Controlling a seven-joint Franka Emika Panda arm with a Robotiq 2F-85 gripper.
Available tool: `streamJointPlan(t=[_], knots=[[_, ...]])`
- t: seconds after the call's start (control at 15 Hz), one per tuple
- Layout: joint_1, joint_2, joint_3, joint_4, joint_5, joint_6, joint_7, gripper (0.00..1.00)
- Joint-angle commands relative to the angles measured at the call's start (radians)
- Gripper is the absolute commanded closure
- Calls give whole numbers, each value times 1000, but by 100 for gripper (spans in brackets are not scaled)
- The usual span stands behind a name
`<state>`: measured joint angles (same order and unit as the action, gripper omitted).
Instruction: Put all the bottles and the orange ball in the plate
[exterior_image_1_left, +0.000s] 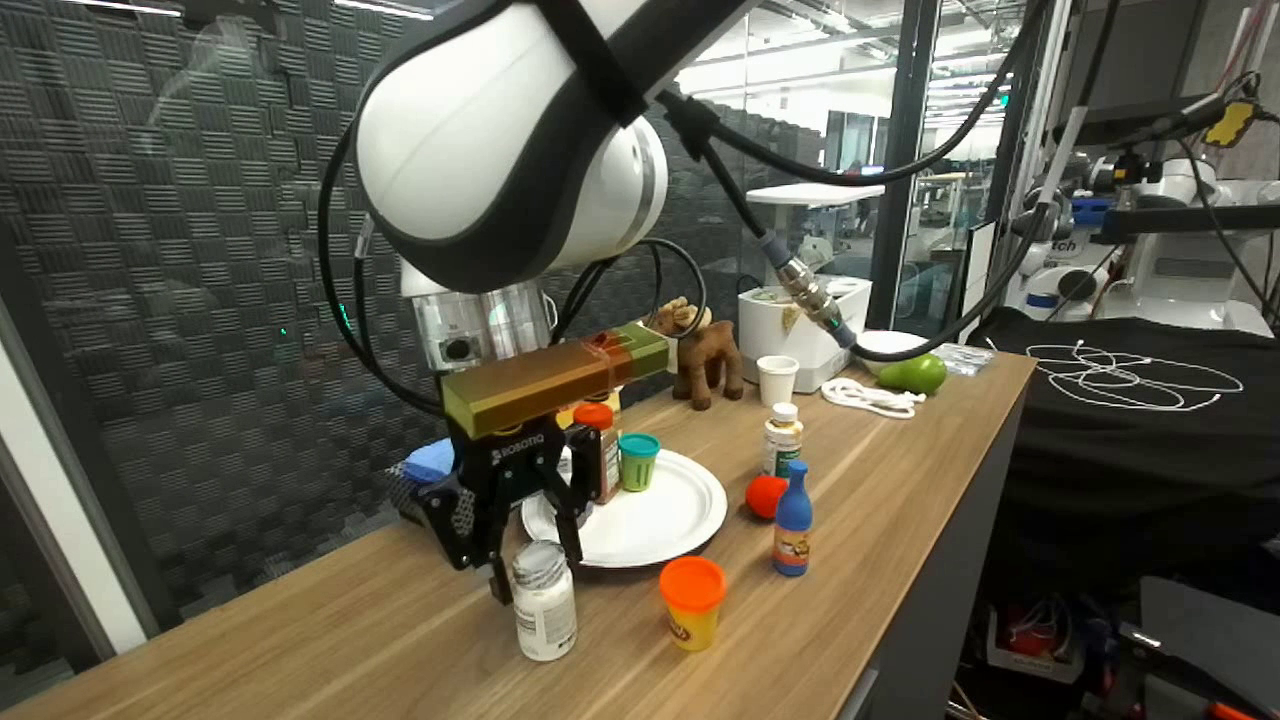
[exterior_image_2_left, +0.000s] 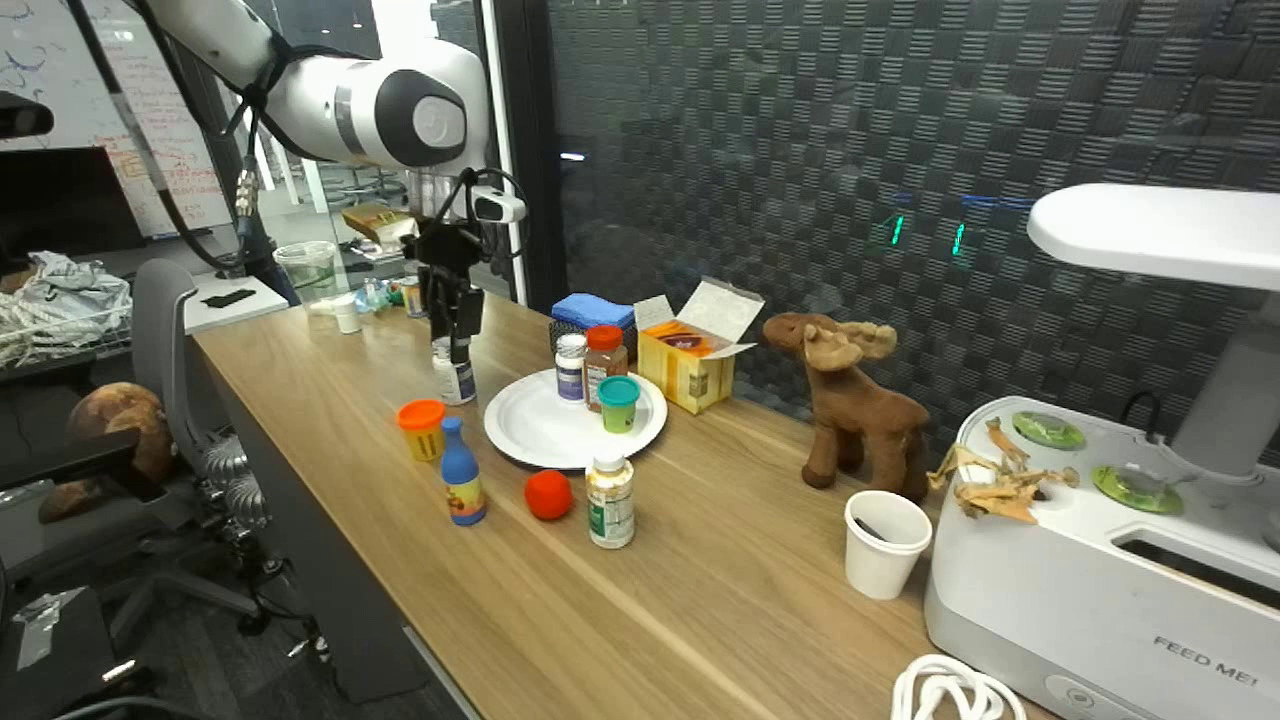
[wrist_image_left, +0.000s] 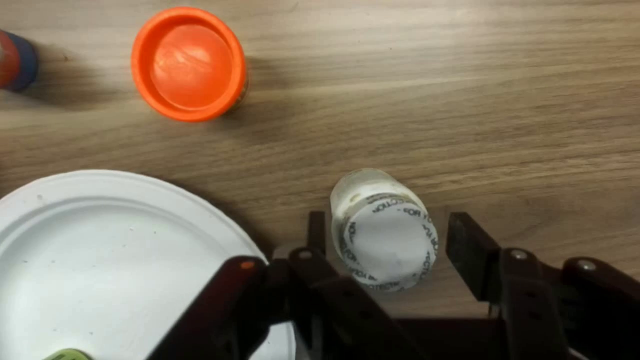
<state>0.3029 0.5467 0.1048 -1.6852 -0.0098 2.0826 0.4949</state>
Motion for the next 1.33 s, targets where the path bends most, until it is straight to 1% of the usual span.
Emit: streamJointPlan(t=[0.0, 0.07, 0.13, 0.27, 0.6, 0.87, 1.27], knots=[[5, -30, -2, -21, 14, -1, -9, 66], [5, -33, -2, -23, 15, -1, -8, 74], [6, -42, -5, -24, 11, -1, -3, 78], [6, -62, -10, -33, 6, 5, 5, 80], [5, -171, -42, -109, -22, 62, 76, 80], [-23, -238, -61, -164, -23, 81, 106, 80], [-81, -219, -79, -206, -14, 100, 91, 80]])
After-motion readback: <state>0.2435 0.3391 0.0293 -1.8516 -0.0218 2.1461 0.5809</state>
